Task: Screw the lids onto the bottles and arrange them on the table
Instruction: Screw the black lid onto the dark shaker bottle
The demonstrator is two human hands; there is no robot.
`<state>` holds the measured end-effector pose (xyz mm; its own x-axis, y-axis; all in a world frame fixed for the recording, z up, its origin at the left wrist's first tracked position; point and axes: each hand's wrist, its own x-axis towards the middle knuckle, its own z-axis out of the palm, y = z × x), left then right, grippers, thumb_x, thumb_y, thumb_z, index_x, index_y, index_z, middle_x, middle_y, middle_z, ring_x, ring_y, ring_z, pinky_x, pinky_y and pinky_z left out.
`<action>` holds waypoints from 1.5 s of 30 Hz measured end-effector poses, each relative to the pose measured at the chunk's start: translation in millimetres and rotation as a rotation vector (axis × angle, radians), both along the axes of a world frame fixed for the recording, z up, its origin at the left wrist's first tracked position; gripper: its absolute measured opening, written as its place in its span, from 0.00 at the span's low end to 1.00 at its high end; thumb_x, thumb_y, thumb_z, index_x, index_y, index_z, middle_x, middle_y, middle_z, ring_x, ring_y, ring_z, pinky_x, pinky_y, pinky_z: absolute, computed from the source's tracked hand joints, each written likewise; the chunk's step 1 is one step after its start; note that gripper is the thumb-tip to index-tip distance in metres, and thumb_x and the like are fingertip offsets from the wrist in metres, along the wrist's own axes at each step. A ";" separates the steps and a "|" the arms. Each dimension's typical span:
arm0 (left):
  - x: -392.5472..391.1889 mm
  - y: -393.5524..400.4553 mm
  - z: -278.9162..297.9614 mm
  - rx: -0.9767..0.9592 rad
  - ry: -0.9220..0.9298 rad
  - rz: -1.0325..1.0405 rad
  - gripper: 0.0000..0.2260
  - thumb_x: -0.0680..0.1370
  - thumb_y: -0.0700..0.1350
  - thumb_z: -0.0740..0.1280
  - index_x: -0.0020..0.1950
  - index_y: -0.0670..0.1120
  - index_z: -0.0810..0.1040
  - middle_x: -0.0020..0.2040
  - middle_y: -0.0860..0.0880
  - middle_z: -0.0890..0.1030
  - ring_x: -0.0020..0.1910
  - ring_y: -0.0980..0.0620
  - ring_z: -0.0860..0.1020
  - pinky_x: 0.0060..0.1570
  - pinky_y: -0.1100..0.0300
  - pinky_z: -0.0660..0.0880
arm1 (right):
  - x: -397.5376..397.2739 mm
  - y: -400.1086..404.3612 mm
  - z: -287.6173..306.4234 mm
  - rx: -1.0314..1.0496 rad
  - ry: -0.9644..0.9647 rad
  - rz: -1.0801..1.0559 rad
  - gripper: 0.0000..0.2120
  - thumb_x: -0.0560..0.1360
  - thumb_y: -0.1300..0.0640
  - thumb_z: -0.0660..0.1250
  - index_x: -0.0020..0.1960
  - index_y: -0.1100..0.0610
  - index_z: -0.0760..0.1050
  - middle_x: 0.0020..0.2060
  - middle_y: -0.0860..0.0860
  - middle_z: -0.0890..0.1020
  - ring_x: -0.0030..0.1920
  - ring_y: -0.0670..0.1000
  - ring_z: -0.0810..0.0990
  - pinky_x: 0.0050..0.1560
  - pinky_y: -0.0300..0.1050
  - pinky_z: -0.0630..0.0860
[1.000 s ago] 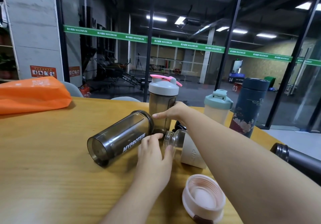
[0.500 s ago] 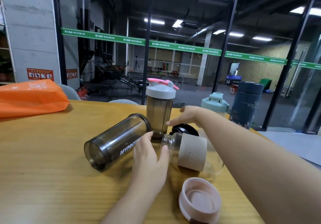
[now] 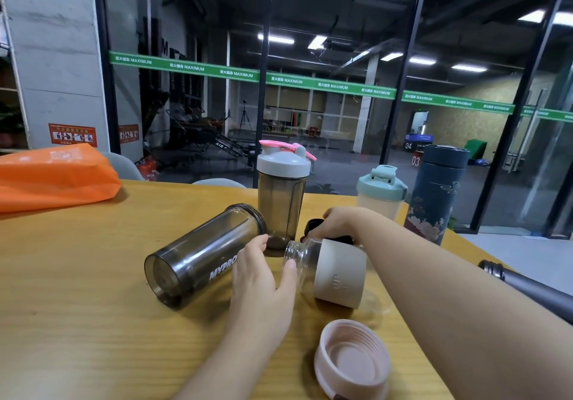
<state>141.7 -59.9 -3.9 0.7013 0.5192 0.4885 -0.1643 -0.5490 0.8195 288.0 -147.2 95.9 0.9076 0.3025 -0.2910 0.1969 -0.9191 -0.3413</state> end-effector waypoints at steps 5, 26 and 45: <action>-1.3 0.7 1.1 -0.009 -0.023 -0.012 0.26 0.78 0.48 0.64 0.73 0.47 0.59 0.61 0.56 0.62 0.68 0.53 0.63 0.67 0.59 0.61 | -7.6 0.3 4.8 0.132 -0.087 -0.051 0.25 0.73 0.48 0.71 0.63 0.60 0.69 0.43 0.54 0.74 0.45 0.54 0.75 0.46 0.45 0.75; -14.8 -15.4 12.7 0.180 -0.045 -0.346 0.54 0.65 0.56 0.77 0.71 0.66 0.35 0.72 0.68 0.45 0.72 0.67 0.48 0.71 0.62 0.51 | -109.2 -74.7 12.9 0.812 -0.496 0.286 0.47 0.66 0.52 0.78 0.75 0.47 0.52 0.65 0.41 0.64 0.63 0.40 0.64 0.57 0.29 0.62; -22.5 -23.5 23.3 -0.136 -0.143 -0.458 0.43 0.56 0.61 0.73 0.67 0.70 0.55 0.60 0.61 0.76 0.62 0.62 0.73 0.64 0.49 0.71 | -126.5 -70.7 -2.0 0.892 -0.218 0.390 0.40 0.69 0.53 0.76 0.73 0.44 0.56 0.63 0.38 0.68 0.67 0.45 0.69 0.66 0.43 0.69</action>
<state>119.3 -83.4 19.5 0.8032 0.2390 0.5456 -0.4796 -0.2839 0.8303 161.6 -217.9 93.9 0.7051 0.6176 0.3486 0.5706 -0.2022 -0.7959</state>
